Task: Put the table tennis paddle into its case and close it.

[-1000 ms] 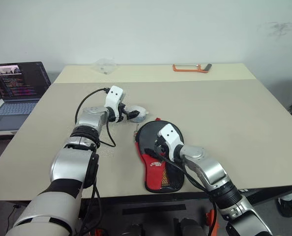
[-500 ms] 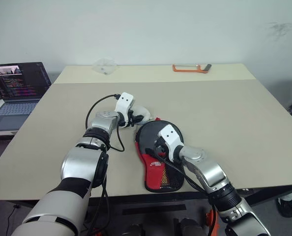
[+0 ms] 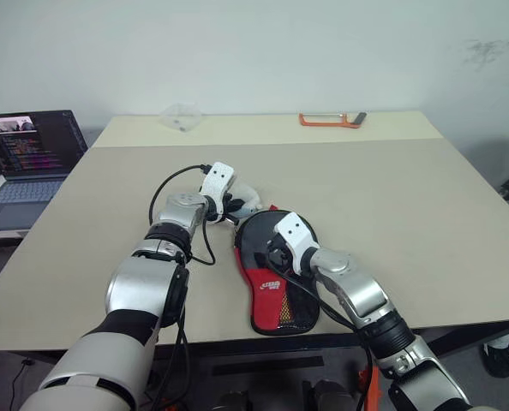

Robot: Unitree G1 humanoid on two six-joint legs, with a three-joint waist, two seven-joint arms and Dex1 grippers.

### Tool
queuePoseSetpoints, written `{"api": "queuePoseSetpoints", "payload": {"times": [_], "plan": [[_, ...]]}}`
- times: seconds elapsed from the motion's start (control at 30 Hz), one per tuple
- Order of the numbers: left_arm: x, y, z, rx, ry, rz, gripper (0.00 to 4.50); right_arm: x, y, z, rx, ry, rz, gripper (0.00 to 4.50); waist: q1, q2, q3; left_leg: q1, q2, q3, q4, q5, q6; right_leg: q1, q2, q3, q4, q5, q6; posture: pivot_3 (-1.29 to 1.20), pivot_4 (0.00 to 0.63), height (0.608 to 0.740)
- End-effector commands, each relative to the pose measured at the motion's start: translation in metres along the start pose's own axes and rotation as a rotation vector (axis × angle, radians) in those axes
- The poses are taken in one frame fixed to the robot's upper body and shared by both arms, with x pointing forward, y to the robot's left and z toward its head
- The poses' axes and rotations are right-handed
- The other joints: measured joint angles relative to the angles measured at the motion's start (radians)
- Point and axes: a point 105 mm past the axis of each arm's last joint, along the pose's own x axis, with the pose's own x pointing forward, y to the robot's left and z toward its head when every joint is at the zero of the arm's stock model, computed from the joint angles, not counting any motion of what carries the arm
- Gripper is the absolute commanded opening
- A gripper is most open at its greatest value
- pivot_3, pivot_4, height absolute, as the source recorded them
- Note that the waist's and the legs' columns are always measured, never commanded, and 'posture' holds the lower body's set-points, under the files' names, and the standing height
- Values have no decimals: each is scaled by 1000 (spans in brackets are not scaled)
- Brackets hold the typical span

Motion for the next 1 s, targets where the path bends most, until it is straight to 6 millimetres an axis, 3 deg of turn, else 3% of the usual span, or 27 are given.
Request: {"api": "queuePoseSetpoints", "payload": {"times": [0.03,0.13,0.27,0.5,0.6,0.73,1.0], "plan": [[-1,9,17,145,2,85,402,-3,1,-52,55,202,17,4500,0,0,-2,1,0,0,0,0,0,1,0,0,0,0,0,0,150,740],[1,7,44,264,-44,133,397,-8,5,-62,76,245,40,4500,3,0,-2,5,0,0,0,0,0,5,0,-1,0,0,0,0,150,740],[3,-3,80,563,-84,193,396,-14,9,-76,106,288,53,4500,11,0,-2,11,0,-1,-2,-1,1,13,0,-2,-3,-1,1,0,150,740],[8,-27,118,824,-171,255,396,-18,18,-87,119,318,63,4500,16,0,-2,13,0,-1,-3,-1,1,15,0,-2,-4,-1,2,0,150,740],[12,-47,130,943,-216,239,395,-19,22,-90,124,327,71,4500,17,0,-2,13,0,-1,-3,-1,1,15,0,-2,-5,-1,2,0,150,740],[20,-91,148,1127,-312,179,395,-19,28,-93,129,333,80,4500,20,-1,-2,13,0,-1,-3,-1,1,15,0,-2,-5,-4,6,0,150,740],[21,-175,169,1214,-490,-57,395,-19,27,-94,135,332,72,4500,20,0,-3,13,0,-1,-4,-1,1,15,0,-2,-6,-4,7,0,150,740]]}}
